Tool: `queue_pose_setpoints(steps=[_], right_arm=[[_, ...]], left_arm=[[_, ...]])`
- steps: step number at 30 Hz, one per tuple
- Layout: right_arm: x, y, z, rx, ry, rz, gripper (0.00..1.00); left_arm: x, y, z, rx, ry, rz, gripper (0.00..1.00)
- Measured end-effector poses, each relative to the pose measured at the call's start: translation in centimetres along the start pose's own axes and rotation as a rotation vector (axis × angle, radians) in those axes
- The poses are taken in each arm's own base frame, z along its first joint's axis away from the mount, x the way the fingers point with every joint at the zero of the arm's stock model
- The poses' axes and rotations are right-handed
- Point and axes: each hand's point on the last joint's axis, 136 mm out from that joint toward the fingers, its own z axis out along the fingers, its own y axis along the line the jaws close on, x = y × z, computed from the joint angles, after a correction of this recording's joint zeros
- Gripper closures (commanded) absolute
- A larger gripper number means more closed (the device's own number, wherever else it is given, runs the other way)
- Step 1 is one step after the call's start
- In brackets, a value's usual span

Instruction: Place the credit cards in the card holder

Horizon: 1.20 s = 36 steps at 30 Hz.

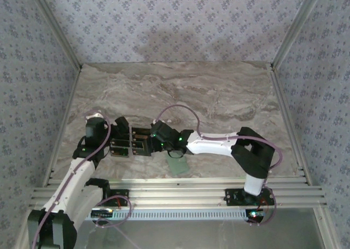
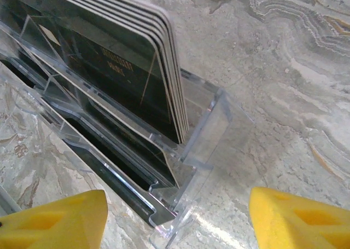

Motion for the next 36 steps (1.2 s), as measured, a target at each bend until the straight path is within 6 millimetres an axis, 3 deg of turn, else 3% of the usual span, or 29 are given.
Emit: queue_pose_setpoints(steps=[19,29,36], right_arm=[[0.0,-0.9,1.5,0.016,-0.001,0.011,0.41],[-1.8,-1.9,1.8,0.038,-0.034,0.037,0.44],[-3.7,-3.7,1.6,0.068,-0.069,0.073,0.45]], left_arm=[[0.0,-0.4,0.8,0.039,-0.023,-0.001,0.00],[0.5,-0.3,1.4,0.041,-0.010,-0.004,0.00],[0.6,-0.6,2.0,0.057,0.002,-0.011,0.00]])
